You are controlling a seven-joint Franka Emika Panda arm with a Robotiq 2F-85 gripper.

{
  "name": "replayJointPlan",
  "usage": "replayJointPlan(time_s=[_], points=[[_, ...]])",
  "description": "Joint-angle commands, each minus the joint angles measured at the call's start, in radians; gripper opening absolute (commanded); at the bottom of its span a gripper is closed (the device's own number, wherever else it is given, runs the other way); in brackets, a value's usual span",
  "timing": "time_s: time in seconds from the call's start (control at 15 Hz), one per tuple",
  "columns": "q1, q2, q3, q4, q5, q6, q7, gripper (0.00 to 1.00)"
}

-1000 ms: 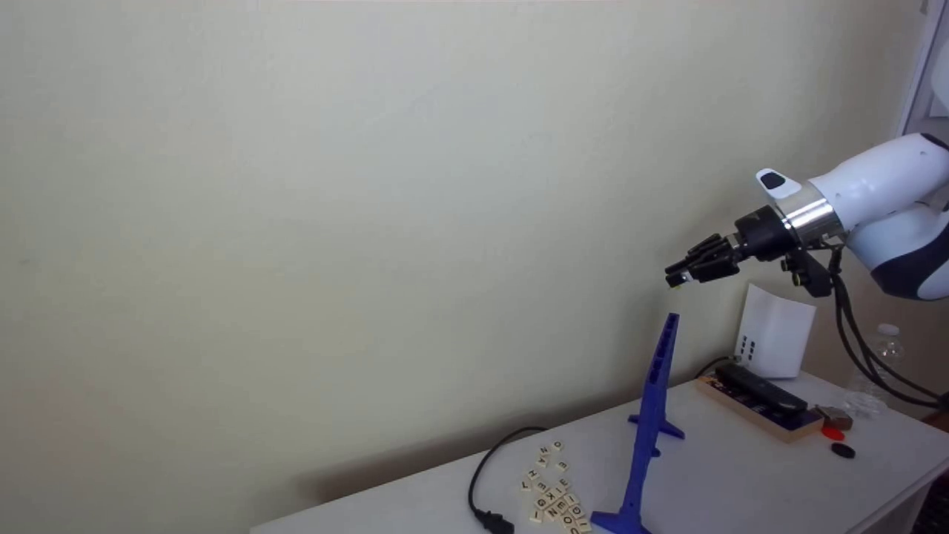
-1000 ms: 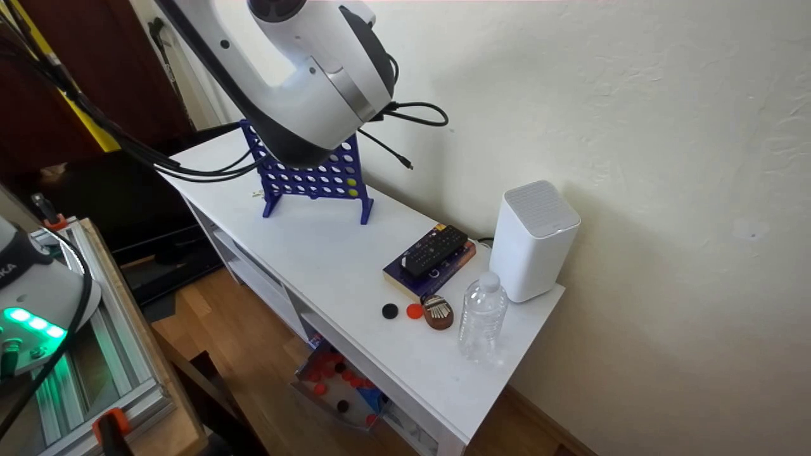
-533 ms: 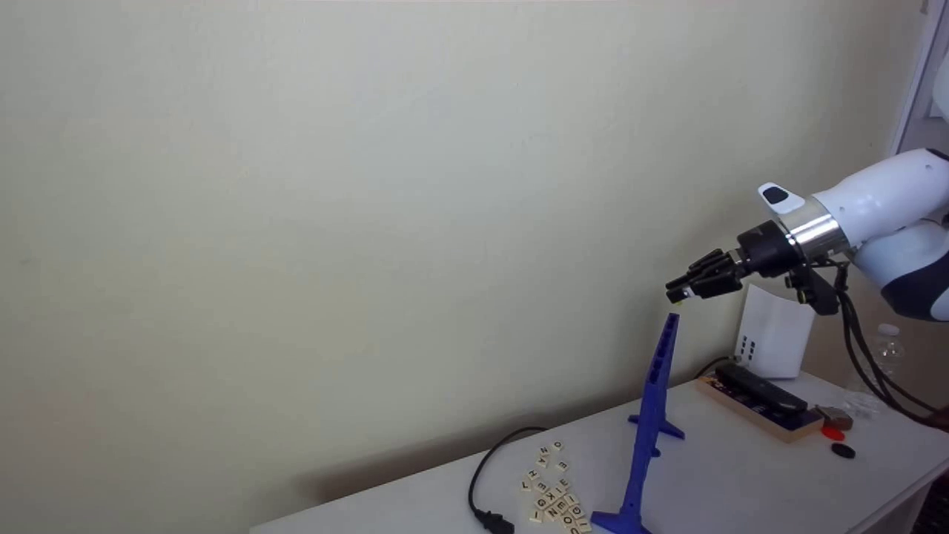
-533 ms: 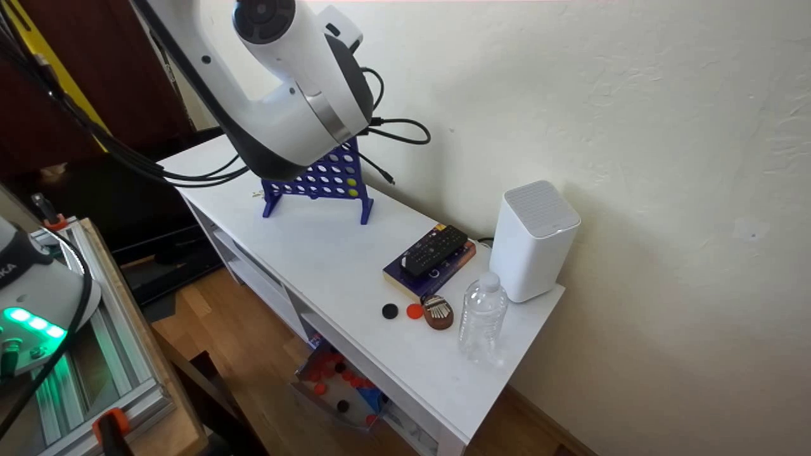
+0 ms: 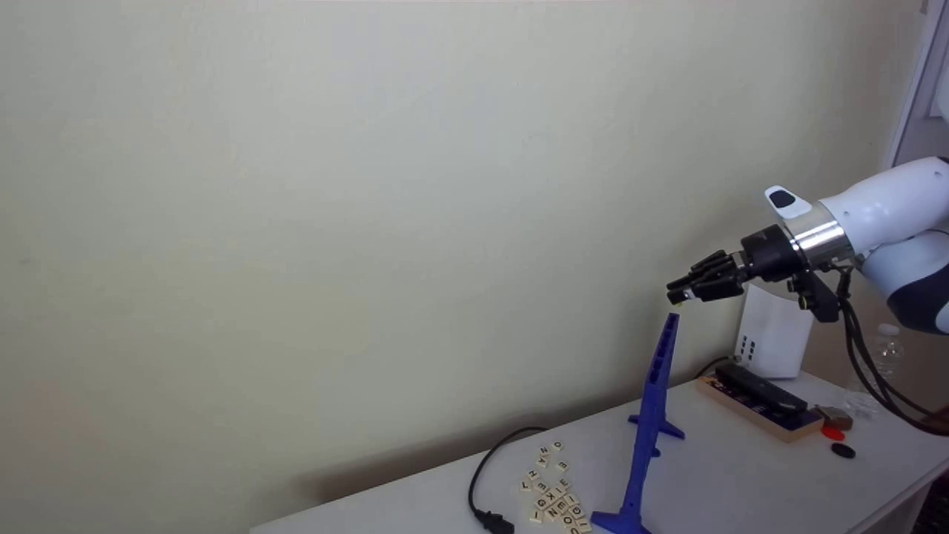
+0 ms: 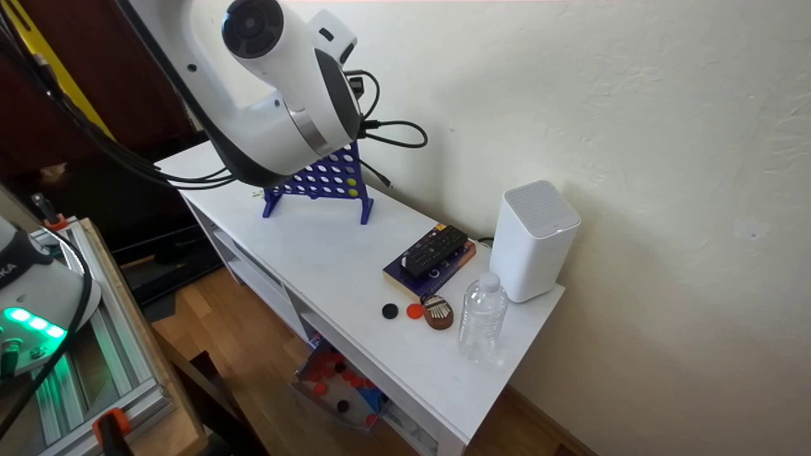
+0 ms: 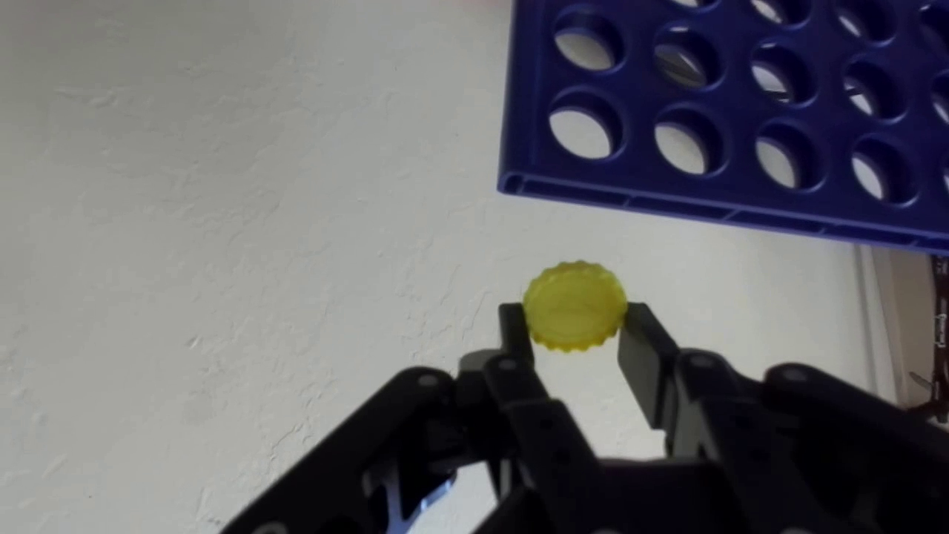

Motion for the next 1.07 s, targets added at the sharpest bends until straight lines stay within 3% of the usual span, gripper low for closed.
replayJointPlan(time_s=[0.0, 0.2, 0.27, 1.0], points=[[-0.002, 0.001, 0.003, -0.002, 0.003, -0.002, -0.004, 0.36], [-0.002, 0.001, 0.003, -0.001, 0.003, -0.002, -0.004, 0.36], [-0.002, 0.004, 0.005, 0.001, 0.007, 0.000, -0.007, 0.11], [-0.013, 0.034, 0.021, 0.001, 0.045, 0.047, -0.050, 0.11]])
